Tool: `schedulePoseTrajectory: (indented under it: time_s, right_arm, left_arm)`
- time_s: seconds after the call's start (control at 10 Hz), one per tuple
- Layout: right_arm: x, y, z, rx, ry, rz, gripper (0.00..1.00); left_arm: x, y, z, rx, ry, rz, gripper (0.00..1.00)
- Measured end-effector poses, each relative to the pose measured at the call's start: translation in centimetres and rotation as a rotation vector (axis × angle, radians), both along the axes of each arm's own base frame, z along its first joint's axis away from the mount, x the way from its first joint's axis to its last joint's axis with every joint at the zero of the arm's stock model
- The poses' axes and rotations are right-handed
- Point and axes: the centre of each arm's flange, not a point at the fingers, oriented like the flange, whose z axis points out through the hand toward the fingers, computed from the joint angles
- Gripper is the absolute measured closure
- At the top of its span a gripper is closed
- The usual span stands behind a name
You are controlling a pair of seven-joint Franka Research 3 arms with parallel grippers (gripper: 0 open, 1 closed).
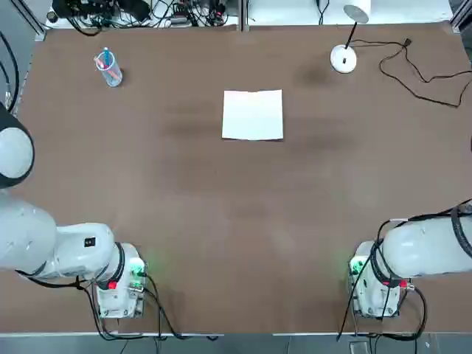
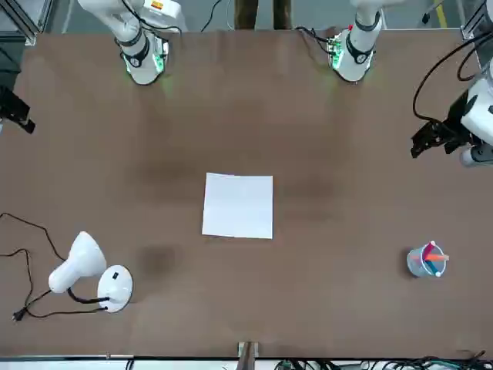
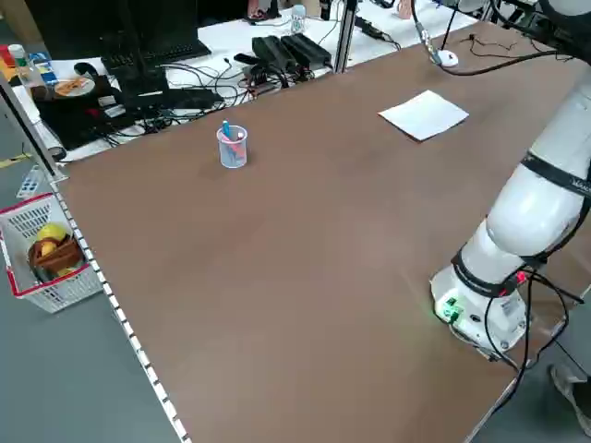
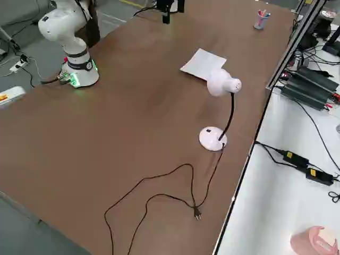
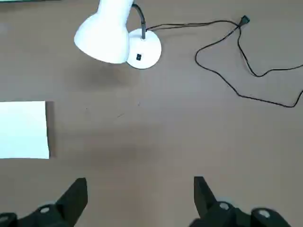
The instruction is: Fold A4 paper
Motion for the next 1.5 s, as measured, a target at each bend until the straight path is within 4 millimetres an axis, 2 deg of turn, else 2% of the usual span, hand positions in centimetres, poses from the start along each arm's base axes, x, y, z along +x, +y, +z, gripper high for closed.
schedulePoseTrajectory:
  time_s: [0.3, 0.6, 0.8, 0.9, 1.1, 1.3, 1.5]
  right_arm:
    - [-0.1, -1.1, -0.6, 0.001, 0.035, -0.023, 0.01]
    - [-0.1, -1.3, -1.4, 0.002, 0.061, -0.027, 0.01]
    - [0.5, -0.6, -4.3, 0.014, 0.105, -0.011, 0.01]
    - [0.8, 0.9, -5.8, 0.033, 0.119, 0.014, 0.01]
    - [1.5, 5.3, -8.2, 0.056, 0.108, 0.086, 0.01]
    - [1.2, 9.8, -10.6, 0.058, 0.088, 0.152, 0.01]
    - [0.7, 14.5, -13.8, 0.058, 0.070, 0.176, 0.01]
  left_arm:
    - [0.0, -0.1, 0.0, 0.000, 0.000, -0.002, 0.00]
    - [0.0, -0.7, -0.1, 0.000, 0.001, -0.012, 0.00]
    - [0.0, -1.0, -0.2, -0.004, 0.004, -0.017, 0.02]
    - [0.2, -1.1, -0.6, -0.010, 0.011, -0.017, 0.04]
    - [0.6, -1.2, -1.5, -0.031, 0.029, -0.016, 0.34]
    - [0.9, -1.5, -2.2, -0.066, 0.043, -0.014, 0.65]
    - [1.1, -3.5, -2.9, -0.131, 0.066, 0.014, 0.95]
